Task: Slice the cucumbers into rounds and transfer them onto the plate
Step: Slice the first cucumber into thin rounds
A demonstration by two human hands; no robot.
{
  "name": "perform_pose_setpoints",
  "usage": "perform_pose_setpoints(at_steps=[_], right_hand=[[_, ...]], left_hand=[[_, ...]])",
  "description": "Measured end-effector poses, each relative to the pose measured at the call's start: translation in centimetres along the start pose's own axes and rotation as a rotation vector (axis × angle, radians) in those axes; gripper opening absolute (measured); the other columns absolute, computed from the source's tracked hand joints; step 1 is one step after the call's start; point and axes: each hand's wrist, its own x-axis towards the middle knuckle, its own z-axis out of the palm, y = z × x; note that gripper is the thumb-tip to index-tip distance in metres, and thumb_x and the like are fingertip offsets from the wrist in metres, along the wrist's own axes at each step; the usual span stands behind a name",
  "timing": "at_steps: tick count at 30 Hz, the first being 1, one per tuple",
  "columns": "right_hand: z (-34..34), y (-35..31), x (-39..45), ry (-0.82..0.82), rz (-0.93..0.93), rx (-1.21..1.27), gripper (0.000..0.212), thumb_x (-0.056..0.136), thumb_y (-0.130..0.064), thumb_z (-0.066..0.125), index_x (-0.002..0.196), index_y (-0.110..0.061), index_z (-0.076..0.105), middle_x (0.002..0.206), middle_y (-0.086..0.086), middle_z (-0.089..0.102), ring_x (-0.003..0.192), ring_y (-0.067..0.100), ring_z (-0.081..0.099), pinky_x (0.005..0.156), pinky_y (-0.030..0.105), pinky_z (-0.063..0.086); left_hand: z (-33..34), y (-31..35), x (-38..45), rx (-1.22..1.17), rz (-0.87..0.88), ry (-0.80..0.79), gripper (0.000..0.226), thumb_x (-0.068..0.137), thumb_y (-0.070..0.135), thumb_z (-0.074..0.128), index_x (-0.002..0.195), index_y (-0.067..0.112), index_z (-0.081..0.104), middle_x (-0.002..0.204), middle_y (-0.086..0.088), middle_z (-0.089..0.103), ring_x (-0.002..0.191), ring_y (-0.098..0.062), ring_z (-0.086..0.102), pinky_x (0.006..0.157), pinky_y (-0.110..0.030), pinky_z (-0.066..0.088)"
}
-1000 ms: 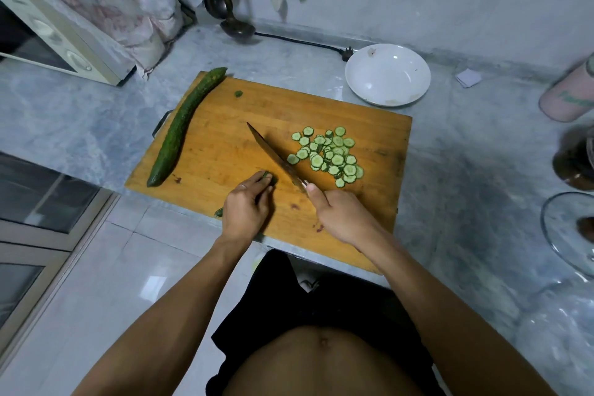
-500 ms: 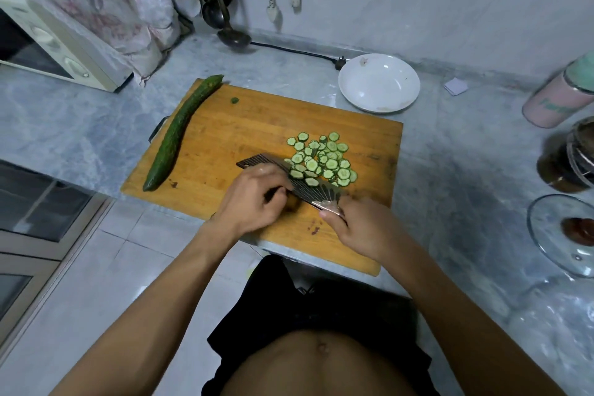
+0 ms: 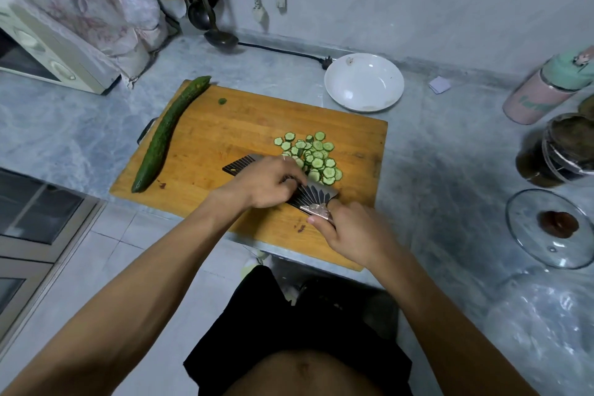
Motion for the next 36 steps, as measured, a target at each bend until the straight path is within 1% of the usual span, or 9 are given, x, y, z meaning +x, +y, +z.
perform_pose_setpoints(at_steps=[3,8,10,12,14,17,22,28,36], right_hand=[[0.1,0.0,-0.3,-0.012,0.025,0.058,0.05,0.099,-0.058,0.038,0.095,-0.013,0.058,0.083,0.003,0.064,0.075,0.028,0.064,0.056,0.035,0.042],[0.3,0.5,0.5,-0.101,0.188,0.413,0.055,0.099,-0.058,0.038,0.079,-0.011,0.058,0.066,0.006,0.058,0.062,0.024,0.058,0.054,0.035,0.04],[0.0,0.3,0.9,-0.125,0.238,0.534,0.062,0.099,-0.059,0.034,0.077,-0.007,0.059,0.066,0.01,0.058,0.061,0.024,0.057,0.057,0.035,0.04],[-0.3,-0.1,1.3,-0.129,0.261,0.592,0.069,0.099,-0.061,0.03,0.079,-0.002,0.06,0.069,0.012,0.061,0.066,0.027,0.061,0.063,0.038,0.046],[-0.4,-0.7,1.8,-0.127,0.259,0.609,0.071,0.1,-0.059,0.029,0.084,0.0,0.064,0.076,0.016,0.066,0.071,0.029,0.063,0.07,0.04,0.05],[-0.4,-1.9,2.4,-0.136,0.232,0.594,0.067,0.101,-0.057,0.029,0.079,-0.003,0.062,0.073,0.016,0.064,0.069,0.028,0.061,0.067,0.042,0.048],[-0.3,-3.8,2.1,-0.163,0.161,0.515,0.053,0.102,-0.054,0.032,0.065,-0.018,0.047,0.064,0.001,0.053,0.064,0.022,0.053,0.055,0.034,0.031],[-1.0,-5.2,2.2,-0.214,0.106,0.456,0.052,0.103,-0.051,0.031,0.068,-0.014,0.044,0.071,0.008,0.056,0.066,0.027,0.055,0.055,0.034,0.037],[-1.7,-4.6,2.8,-0.241,0.096,0.454,0.052,0.103,-0.051,0.032,0.067,-0.016,0.044,0.065,0.002,0.051,0.055,0.015,0.05,0.046,0.031,0.031]], left_hand=[[0.6,0.2,0.0,-0.002,0.012,0.061,0.047,0.079,0.023,0.038,0.112,0.02,0.071,0.122,0.0,0.067,0.111,-0.019,0.06,0.095,-0.036,0.049],[0.6,0.3,-2.7,-0.242,-0.038,0.826,0.034,0.077,0.003,0.048,0.097,0.01,0.075,0.102,0.001,0.07,0.098,-0.007,0.062,0.088,-0.019,0.048],[1.5,-0.5,-4.3,-0.27,-0.128,1.01,0.03,0.077,-0.001,0.05,0.09,0.01,0.075,0.094,0.003,0.069,0.091,-0.006,0.062,0.083,-0.017,0.047],[2.9,-2.3,-5.2,-0.234,-0.223,1.011,0.027,0.078,0.003,0.052,0.09,0.011,0.075,0.093,0.002,0.07,0.089,-0.011,0.062,0.081,-0.026,0.05],[4.8,-4.5,-5.5,-0.144,-0.311,0.878,0.026,0.08,0.013,0.054,0.095,0.014,0.075,0.099,-0.001,0.07,0.094,-0.019,0.063,0.082,-0.033,0.052],[7.1,-6.7,-5.5,-0.04,-0.373,0.74,0.027,0.086,0.025,0.06,0.108,0.016,0.073,0.111,-0.002,0.067,0.1,-0.026,0.062,0.078,-0.032,0.053],[9.1,-7.7,-5.5,-0.026,-0.321,0.82,0.024,0.092,0.025,0.061,0.112,0.018,0.073,0.114,-0.003,0.066,0.098,-0.023,0.063,0.069,-0.029,0.054],[10.2,-8.7,-4.9,0.056,-0.313,0.806,0.024,0.095,0.022,0.059,0.114,0.015,0.071,0.123,-0.007,0.062,0.105,-0.028,0.059,0.074,-0.037,0.054],[10.6,-8.9,-4.6,0.097,-0.324,0.81,0.025,0.095,0.019,0.062,0.119,0.016,0.069,0.126,-0.011,0.06,0.11,-0.031,0.057,0.082,-0.041,0.052]])
